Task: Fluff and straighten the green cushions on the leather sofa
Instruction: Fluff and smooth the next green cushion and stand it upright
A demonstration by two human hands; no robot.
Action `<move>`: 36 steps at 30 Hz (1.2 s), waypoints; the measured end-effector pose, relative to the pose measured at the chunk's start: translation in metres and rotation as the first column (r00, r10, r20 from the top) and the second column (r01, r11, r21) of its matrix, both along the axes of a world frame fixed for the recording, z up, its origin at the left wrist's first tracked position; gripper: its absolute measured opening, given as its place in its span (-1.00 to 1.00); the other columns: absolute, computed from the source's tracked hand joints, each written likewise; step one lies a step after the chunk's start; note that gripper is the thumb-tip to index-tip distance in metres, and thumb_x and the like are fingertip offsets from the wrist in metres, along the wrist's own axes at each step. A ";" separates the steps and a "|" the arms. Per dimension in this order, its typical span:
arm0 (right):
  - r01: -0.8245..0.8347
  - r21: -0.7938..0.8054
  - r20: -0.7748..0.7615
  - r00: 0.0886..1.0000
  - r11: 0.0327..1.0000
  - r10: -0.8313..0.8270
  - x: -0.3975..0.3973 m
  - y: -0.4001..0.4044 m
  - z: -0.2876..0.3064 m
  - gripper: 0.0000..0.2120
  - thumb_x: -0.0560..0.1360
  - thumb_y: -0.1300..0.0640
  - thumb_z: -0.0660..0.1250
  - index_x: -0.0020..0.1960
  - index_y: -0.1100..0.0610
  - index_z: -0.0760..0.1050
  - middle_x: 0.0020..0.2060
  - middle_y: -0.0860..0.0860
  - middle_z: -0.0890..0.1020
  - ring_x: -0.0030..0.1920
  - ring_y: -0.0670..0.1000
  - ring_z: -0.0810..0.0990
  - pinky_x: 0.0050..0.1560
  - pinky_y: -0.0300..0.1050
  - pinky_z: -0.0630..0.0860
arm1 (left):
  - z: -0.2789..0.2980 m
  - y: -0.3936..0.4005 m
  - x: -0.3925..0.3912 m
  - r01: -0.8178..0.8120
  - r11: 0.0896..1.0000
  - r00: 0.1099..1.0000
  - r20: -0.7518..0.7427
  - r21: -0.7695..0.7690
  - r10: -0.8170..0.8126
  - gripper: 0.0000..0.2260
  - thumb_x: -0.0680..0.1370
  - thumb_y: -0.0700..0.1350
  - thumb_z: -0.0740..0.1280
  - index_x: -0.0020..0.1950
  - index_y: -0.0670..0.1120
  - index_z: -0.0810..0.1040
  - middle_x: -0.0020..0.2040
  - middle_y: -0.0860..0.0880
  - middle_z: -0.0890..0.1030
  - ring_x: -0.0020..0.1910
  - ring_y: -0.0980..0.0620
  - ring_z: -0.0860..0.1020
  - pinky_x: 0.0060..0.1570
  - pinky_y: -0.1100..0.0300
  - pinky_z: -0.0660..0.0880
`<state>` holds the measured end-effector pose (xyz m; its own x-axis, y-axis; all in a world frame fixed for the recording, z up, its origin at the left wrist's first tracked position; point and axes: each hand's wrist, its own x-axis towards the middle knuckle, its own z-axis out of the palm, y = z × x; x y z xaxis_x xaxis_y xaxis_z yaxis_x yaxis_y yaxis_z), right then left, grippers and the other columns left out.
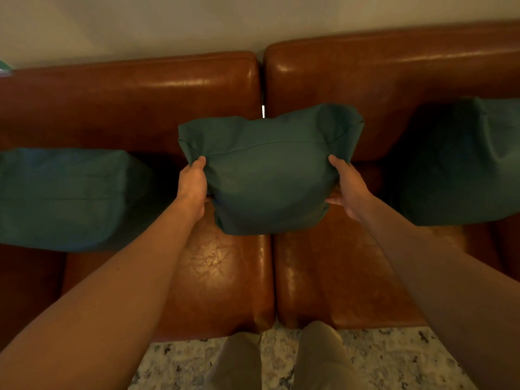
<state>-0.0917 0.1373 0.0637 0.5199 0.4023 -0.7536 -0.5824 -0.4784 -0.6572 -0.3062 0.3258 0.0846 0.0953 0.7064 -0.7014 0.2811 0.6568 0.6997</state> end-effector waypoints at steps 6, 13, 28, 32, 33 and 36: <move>0.027 -0.002 0.104 0.994 1.000 -0.026 -0.012 0.001 0.005 -0.42 0.54 -0.23 0.25 0.49 -0.06 0.25 0.14 -0.15 0.47 0.11 -0.05 0.46 0.09 -0.02 0.40 | 0.016 -0.006 -0.005 0.121 0.993 0.992 -0.041 0.003 -0.120 -0.65 0.62 0.09 0.22 0.39 0.03 0.42 0.03 0.12 0.53 -0.10 0.14 0.50 -0.09 0.11 0.42; 0.017 -0.041 0.252 0.968 0.999 -0.006 -0.039 -0.007 0.024 -0.35 0.53 -0.25 0.25 0.53 -0.05 0.16 0.40 -0.07 0.41 0.33 0.03 0.44 0.17 -0.06 0.42 | 0.048 -0.024 -0.028 0.151 0.988 0.987 0.061 -0.007 -0.150 -0.84 0.63 0.05 0.23 0.20 0.10 0.44 -0.05 0.22 0.50 -0.09 0.22 0.47 -0.02 0.09 0.42; -0.171 -0.170 0.437 0.870 0.970 0.230 -0.164 -0.032 0.097 -0.61 0.58 -0.08 0.25 0.34 0.08 0.47 0.19 -0.04 0.57 0.18 -0.06 0.52 0.09 -0.19 0.35 | 0.076 -0.060 -0.141 0.284 0.958 0.958 0.023 0.043 -0.285 -0.85 0.64 -0.07 0.21 0.13 -0.04 0.54 0.12 -0.03 0.59 0.17 0.00 0.53 0.27 -0.08 0.41; -0.257 -0.131 0.383 0.878 0.958 0.288 -0.191 -0.020 0.098 -0.62 0.58 -0.07 0.25 0.31 0.11 0.49 0.18 0.00 0.58 0.21 0.01 0.54 0.20 -0.11 0.42 | 0.078 -0.076 -0.168 0.289 0.953 0.957 -0.030 0.091 -0.287 -0.86 0.65 -0.06 0.20 0.07 0.00 0.55 0.07 -0.01 0.60 0.14 0.01 0.55 0.24 -0.03 0.42; -0.295 -0.124 0.366 0.874 0.947 0.320 -0.198 -0.018 0.097 -0.61 0.59 -0.08 0.24 0.31 0.10 0.49 0.20 0.00 0.58 0.22 0.02 0.54 0.27 -0.05 0.42 | 0.077 -0.079 -0.176 0.278 0.955 0.960 -0.051 0.106 -0.274 -0.86 0.65 -0.07 0.20 0.05 0.01 0.55 0.06 -0.01 0.61 0.13 0.02 0.56 0.23 -0.02 0.43; -0.387 -0.102 0.310 0.863 0.916 0.399 -0.217 -0.014 0.096 -0.60 0.59 -0.11 0.21 0.31 0.09 0.48 0.23 -0.01 0.56 0.25 0.04 0.51 0.36 0.07 0.38 | 0.072 -0.086 -0.203 0.250 0.960 0.966 -0.101 0.123 -0.238 -0.84 0.65 -0.09 0.19 0.04 0.01 0.57 0.05 -0.02 0.63 0.10 0.03 0.58 0.20 -0.01 0.45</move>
